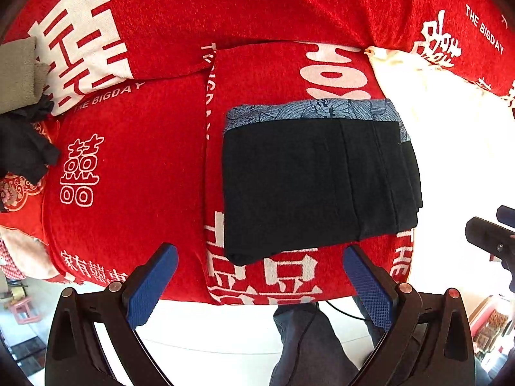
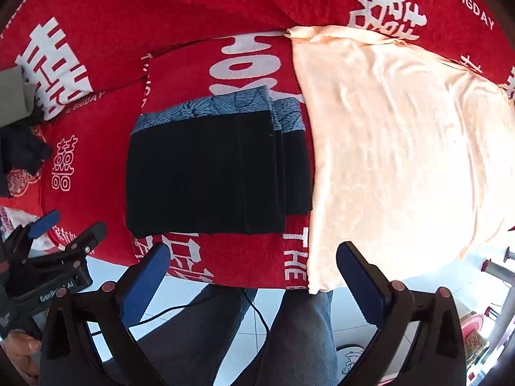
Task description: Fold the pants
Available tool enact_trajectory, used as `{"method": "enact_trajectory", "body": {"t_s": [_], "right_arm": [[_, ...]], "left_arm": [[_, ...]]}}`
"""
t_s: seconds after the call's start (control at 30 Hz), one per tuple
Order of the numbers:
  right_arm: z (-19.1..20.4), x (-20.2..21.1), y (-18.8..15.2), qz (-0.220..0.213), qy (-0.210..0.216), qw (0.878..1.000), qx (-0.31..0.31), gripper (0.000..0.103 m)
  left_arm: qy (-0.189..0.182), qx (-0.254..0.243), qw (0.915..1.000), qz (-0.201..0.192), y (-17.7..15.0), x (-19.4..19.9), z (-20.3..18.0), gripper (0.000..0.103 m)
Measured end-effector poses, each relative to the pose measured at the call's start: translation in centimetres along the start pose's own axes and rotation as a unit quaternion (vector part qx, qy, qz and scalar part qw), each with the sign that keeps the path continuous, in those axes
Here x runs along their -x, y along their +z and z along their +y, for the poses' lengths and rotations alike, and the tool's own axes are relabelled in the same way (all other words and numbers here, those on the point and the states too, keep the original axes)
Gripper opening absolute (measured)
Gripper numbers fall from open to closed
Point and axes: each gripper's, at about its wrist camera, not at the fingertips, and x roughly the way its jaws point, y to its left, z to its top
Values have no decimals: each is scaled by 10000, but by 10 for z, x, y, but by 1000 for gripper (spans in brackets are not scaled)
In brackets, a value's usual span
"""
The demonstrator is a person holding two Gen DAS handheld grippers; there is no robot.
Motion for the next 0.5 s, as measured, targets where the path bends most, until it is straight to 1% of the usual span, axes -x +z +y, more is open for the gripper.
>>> {"method": "enact_trajectory", "body": {"t_s": [0.17, 0.5], "right_arm": [[-1, -3, 2, 78, -83, 9999, -30, 103], [7, -3, 2, 136, -184, 9997, 99, 103]], "left_arm": [[-39, 127, 9999, -32, 0, 3, 2, 103], [-39, 179, 9998, -57, 3, 4, 4, 103]]}}
